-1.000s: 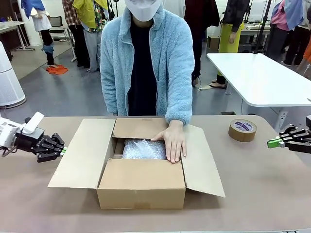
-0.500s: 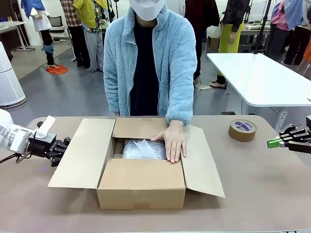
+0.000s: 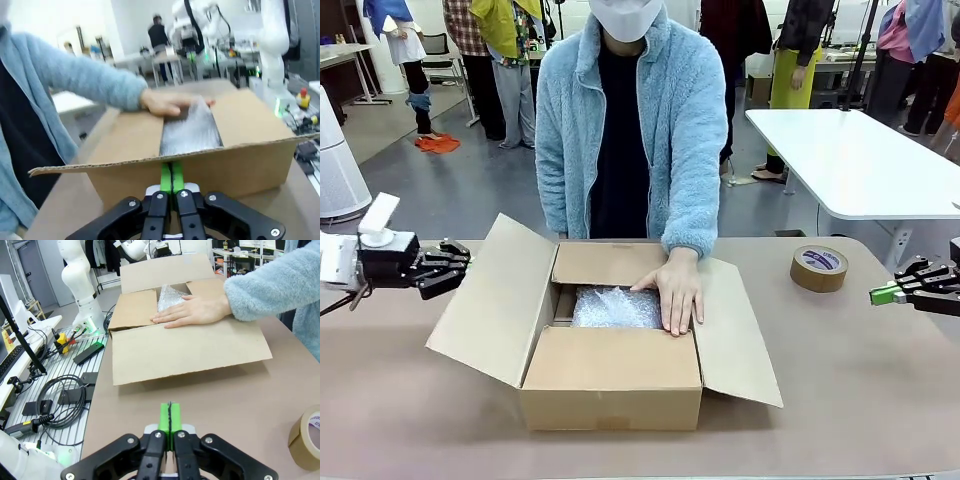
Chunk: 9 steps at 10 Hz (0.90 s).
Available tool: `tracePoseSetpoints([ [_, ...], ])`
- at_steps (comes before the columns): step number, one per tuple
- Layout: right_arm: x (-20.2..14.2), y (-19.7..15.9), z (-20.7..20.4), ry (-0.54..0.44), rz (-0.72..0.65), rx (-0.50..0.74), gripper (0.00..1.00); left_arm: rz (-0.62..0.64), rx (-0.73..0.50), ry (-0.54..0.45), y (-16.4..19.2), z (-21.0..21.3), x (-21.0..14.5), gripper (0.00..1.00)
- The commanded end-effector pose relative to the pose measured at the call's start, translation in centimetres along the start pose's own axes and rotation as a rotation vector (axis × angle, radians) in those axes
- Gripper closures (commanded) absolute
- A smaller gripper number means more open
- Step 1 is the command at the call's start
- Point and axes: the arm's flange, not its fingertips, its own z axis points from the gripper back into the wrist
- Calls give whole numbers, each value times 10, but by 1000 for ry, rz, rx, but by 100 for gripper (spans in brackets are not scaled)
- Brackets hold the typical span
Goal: Wrap the clocks to prevent damage.
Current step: Push the right (or left) flap of the Package Box to close it.
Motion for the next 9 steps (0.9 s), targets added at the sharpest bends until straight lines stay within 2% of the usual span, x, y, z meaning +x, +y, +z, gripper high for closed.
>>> tracePoseSetpoints([
  [1, 0, 0, 1, -9, 1, 0, 99, -41, 30, -99, -20, -2, -51, 100],
  [4, 0, 0, 1, -9, 1, 0, 99, 11, -23, -79, -15, -24, -63, 100],
  [6, 0, 0, 1, -9, 1, 0, 99, 69, -33, 6, -16, -29, -67, 100],
  [7, 0, 0, 1, -9, 1, 0, 99, 65, -33, -68, 0, -19, -12, 100],
  [9, 0, 0, 1, -9, 1, 0, 99, 65, -33, -68, 0, -19, -12, 100],
])
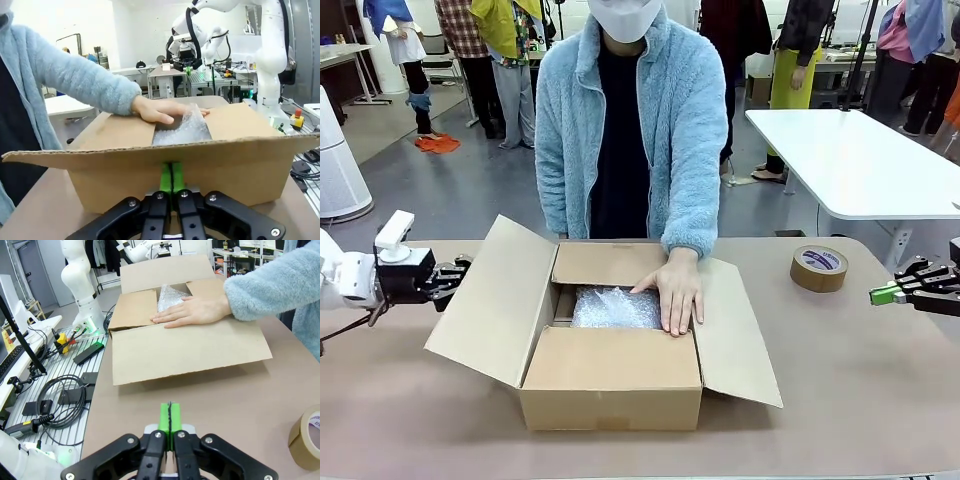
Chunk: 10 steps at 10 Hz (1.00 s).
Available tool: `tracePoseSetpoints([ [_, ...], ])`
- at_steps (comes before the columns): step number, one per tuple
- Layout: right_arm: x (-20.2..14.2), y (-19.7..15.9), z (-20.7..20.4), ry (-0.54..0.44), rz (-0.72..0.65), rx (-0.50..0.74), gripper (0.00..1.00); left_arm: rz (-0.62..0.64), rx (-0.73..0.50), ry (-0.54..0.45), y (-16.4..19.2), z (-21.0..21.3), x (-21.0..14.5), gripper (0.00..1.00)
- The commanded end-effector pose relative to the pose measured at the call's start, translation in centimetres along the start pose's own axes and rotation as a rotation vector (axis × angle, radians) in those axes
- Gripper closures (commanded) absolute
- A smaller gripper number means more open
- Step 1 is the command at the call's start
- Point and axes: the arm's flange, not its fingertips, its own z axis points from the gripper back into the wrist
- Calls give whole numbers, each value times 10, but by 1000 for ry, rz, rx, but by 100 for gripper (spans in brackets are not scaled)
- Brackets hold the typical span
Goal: Wrap the clocks to prevent damage.
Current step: Push the right (or left) flap of the Package Box to close it.
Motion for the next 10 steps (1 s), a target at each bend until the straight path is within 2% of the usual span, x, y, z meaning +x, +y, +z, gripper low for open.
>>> tracePoseSetpoints([
  [1, 0, 0, 1, -9, 1, 0, 99, -24, 5, -16, -1, 2, 10, 100],
  [2, 0, 0, 1, -9, 1, 0, 99, 0, 0, 0, 0, 0, 0, 100],
  [4, 0, 0, 1, -9, 1, 0, 99, 75, -67, -43, -3, -4, 3, 100],
  [6, 0, 0, 1, -9, 1, 0, 99, 109, -83, -83, -8, -13, 3, 100],
  [10, 0, 0, 1, -9, 1, 0, 99, 189, -97, -119, 14, -42, -1, 100],
])
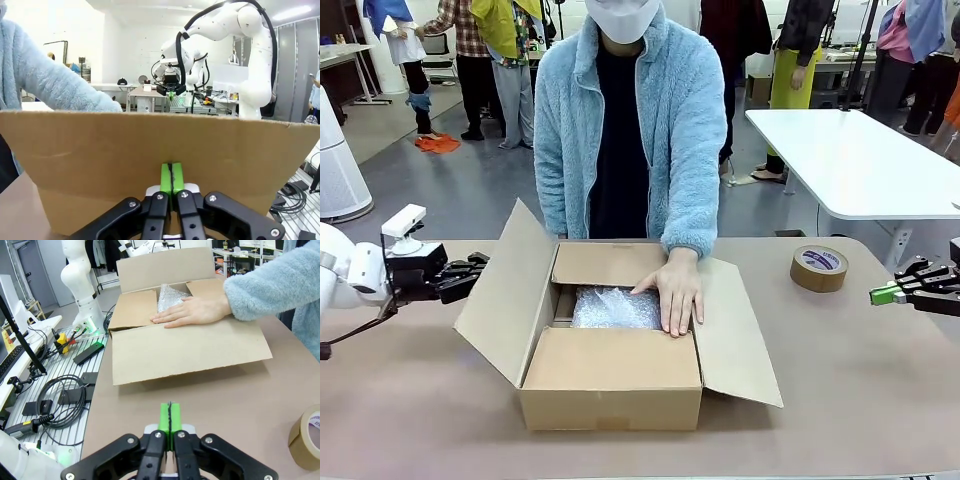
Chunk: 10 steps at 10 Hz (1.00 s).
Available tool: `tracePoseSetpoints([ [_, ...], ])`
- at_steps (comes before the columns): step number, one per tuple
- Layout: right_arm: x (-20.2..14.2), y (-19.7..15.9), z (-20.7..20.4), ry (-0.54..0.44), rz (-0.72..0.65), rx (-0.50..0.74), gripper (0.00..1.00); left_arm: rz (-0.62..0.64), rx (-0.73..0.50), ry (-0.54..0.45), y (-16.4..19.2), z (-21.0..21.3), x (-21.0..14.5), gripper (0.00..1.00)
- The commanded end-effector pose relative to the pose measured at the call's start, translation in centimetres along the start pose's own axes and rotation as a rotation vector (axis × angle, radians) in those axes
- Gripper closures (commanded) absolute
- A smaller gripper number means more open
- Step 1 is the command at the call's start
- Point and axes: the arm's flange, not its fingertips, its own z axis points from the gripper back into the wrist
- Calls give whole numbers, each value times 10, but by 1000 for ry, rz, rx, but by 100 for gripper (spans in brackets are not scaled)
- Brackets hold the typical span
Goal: Wrap the clocks to prevent damage.
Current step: Push the right (or left) flap of the Package Box to close it.
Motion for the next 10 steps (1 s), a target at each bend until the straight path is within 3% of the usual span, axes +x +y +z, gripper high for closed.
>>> tracePoseSetpoints([
  [1, 0, 0, 0, -9, 2, 0, 99, 41, 3, -11, 20, -18, -2, 100],
  [5, 0, 0, 0, -9, 2, 0, 99, 84, 1, -2, 47, -58, -20, 100],
  [10, 0, 0, 0, -9, 2, 0, 99, 131, -9, 120, 56, -82, -52, 100],
])
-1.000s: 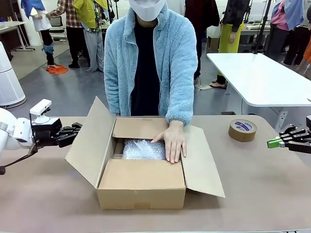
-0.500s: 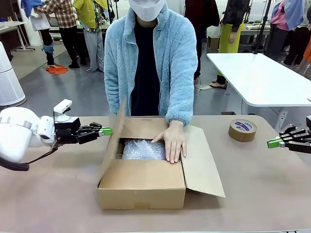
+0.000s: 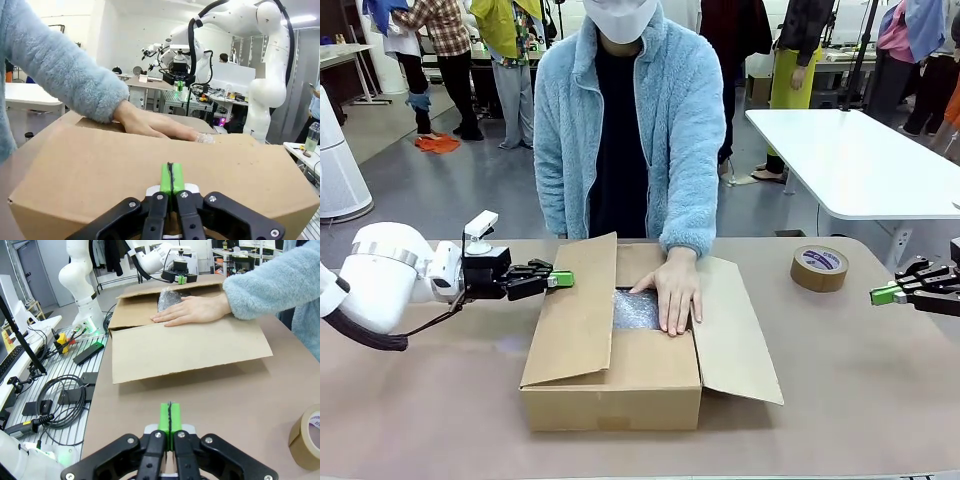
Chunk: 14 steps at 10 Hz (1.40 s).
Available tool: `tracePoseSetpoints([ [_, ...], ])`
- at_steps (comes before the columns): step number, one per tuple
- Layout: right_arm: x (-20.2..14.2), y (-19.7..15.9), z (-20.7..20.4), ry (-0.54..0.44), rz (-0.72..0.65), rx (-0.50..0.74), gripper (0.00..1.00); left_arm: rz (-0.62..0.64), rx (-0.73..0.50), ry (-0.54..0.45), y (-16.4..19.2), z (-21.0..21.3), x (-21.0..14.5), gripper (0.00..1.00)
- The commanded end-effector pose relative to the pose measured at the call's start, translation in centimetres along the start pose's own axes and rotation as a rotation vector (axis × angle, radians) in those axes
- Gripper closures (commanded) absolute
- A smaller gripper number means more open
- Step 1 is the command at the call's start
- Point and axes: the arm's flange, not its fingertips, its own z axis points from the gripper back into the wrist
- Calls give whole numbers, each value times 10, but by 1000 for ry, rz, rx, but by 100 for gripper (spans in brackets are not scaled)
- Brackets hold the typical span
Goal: Wrap the clocks to prevent damage.
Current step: Push the right (or left) flap of the Package Box to close it.
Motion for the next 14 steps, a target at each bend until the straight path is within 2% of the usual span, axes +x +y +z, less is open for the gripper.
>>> tracePoseSetpoints([
  [1, 0, 0, 0, -9, 2, 2, 99, 24, 17, 103, 3, -9, -17, 100],
  [2, 0, 0, 0, -9, 2, 2, 99, -12, 8, 134, -5, -8, -16, 100],
  [3, 0, 0, 0, -9, 2, 2, 99, -120, -54, 205, -20, -9, -15, 100],
  [4, 0, 0, 0, -9, 2, 2, 99, -171, -87, 248, -34, -10, -15, 100],
  [7, 0, 0, 0, -9, 2, 2, 99, -192, -119, 252, -51, -11, -13, 100],
  [9, 0, 0, 0, -9, 2, 2, 99, -237, -121, 214, -59, -7, -10, 100],
  [10, 0, 0, 0, -9, 2, 2, 99, -188, -122, 197, -45, -10, 5, 100],
  [14, 0, 0, 0, -9, 2, 2, 99, -188, -122, 197, -45, -10, 5, 100],
])
